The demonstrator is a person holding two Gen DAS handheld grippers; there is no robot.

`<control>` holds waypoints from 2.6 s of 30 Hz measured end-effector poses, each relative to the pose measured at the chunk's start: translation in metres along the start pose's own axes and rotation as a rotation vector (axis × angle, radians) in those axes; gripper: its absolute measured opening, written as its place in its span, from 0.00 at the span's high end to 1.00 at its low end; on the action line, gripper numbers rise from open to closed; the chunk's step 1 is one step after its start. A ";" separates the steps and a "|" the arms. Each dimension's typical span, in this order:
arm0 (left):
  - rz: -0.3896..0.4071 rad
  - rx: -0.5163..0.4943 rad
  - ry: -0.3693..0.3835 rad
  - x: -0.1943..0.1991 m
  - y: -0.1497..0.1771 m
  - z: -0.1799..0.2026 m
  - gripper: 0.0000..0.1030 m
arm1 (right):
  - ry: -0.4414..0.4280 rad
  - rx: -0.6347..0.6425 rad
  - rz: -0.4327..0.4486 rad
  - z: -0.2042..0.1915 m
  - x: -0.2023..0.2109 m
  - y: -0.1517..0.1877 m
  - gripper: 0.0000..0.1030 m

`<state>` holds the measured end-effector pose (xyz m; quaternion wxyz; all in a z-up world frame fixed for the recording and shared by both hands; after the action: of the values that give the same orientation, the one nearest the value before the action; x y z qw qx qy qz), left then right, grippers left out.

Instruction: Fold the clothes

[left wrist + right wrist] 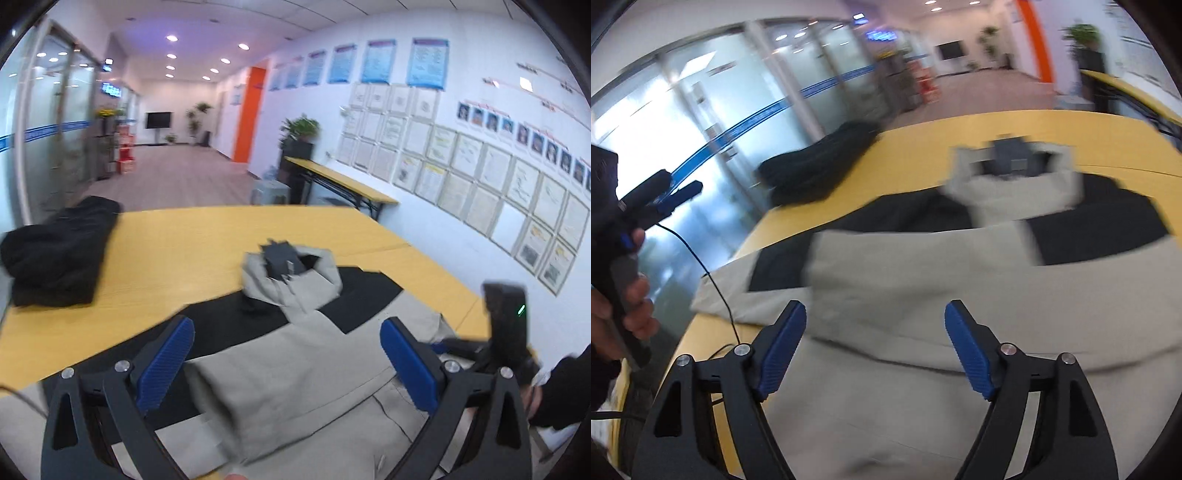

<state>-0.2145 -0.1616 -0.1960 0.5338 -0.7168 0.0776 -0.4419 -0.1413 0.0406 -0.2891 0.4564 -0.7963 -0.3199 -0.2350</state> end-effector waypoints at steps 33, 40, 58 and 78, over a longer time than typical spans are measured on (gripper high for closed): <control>-0.034 1.121 -0.682 0.191 0.224 -0.139 0.00 | 0.075 0.098 -0.078 0.062 0.056 -0.036 0.16; -0.067 1.460 -0.830 0.262 0.356 -0.213 0.00 | -0.008 0.184 -0.173 -0.015 0.004 0.000 0.16; -0.121 1.244 -0.860 0.233 0.370 -0.277 0.02 | -0.023 0.169 -0.296 -0.049 -0.044 0.062 0.16; 0.082 1.338 -0.774 0.233 0.380 -0.298 0.94 | -0.050 0.145 -0.299 -0.055 -0.043 0.079 0.16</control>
<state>-0.1519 -0.6637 -0.3730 0.8583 -0.3417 -0.3715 -0.0924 -0.1181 -0.0503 -0.3368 0.4644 -0.7106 -0.4622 -0.2565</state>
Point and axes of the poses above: each gripper's, at about its wrist camera, not at the fingertips, and x roughly against the way its jaws point, z to its right, y to its underside, the point moved 10 cm from there along -x, roughly the way its jaws point, and after that the axes turned 14 degrees about -x, right-handed, at the moved point
